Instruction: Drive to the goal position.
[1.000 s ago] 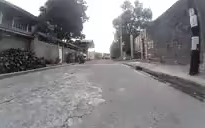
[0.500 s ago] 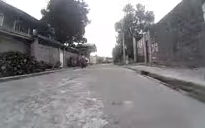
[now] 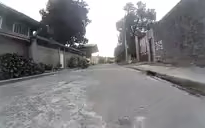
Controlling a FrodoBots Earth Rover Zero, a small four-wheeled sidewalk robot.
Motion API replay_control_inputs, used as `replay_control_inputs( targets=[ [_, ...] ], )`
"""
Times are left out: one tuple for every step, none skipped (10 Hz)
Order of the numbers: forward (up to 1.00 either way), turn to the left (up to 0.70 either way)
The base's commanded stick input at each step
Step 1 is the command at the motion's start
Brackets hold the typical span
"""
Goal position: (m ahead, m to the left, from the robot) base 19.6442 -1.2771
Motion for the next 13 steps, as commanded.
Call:
replay_control_inputs(
  targets=[
    [1.0,0.01],
    [1.0,0.01],
    [1.0,0.01],
    [1.0,0.01],
    [1.0,0.01],
    [1.0,0.01],
    [1.0,0.01],
    [1.0,0.01],
    [1.0,0.01],
    [1.0,0.01],
    [1.0,0.01],
    [1.0,0.01],
    [1.0,0.01]
  ],
)
